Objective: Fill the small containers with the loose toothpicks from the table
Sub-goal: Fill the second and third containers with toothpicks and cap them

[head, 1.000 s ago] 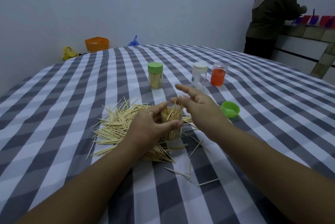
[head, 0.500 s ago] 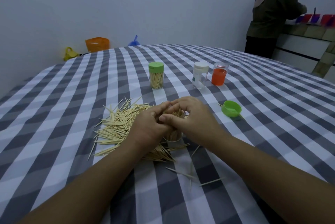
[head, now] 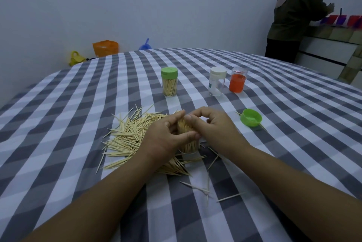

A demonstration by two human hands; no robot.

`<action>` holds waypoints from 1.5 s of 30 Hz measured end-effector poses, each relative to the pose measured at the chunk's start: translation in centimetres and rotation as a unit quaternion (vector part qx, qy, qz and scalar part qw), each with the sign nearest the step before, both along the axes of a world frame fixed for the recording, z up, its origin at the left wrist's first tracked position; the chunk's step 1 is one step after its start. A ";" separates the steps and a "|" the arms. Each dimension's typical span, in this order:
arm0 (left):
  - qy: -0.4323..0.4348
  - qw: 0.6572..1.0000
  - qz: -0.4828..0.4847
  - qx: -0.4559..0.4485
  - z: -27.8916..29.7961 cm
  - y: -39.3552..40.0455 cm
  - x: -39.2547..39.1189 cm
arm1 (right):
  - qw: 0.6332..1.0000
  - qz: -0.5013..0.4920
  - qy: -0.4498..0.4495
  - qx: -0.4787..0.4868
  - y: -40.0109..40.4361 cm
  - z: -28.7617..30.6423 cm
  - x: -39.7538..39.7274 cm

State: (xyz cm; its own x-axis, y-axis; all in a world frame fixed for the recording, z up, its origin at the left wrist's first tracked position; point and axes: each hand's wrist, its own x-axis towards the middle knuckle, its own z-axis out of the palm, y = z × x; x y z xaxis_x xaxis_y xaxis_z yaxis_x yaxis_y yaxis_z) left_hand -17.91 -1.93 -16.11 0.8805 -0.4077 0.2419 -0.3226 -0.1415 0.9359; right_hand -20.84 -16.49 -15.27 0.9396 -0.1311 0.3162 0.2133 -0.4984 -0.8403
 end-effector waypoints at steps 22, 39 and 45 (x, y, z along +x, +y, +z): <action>-0.019 0.999 -0.011 0.030 0.1 0.1 -0.3 | 0.982 0.010 0.069 0.176 -1.5 0.5 -0.5; 0.023 1.000 -0.015 0.015 -0.1 -0.1 -0.3 | 0.957 -0.212 0.145 -0.134 -10.6 -1.7 0.4; 0.033 0.999 -0.021 0.011 -0.2 -0.2 -0.1 | 0.985 -0.152 0.071 0.048 -7.5 0.2 -0.3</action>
State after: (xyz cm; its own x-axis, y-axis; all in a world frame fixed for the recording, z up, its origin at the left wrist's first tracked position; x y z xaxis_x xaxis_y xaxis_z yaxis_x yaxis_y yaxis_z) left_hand -17.98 -2.09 -16.32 0.8757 -0.4502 0.1747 -0.2672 -0.1503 0.9519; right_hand -21.17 -23.97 -15.07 0.8859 -0.4363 0.1574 -0.0560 -0.4373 -0.8976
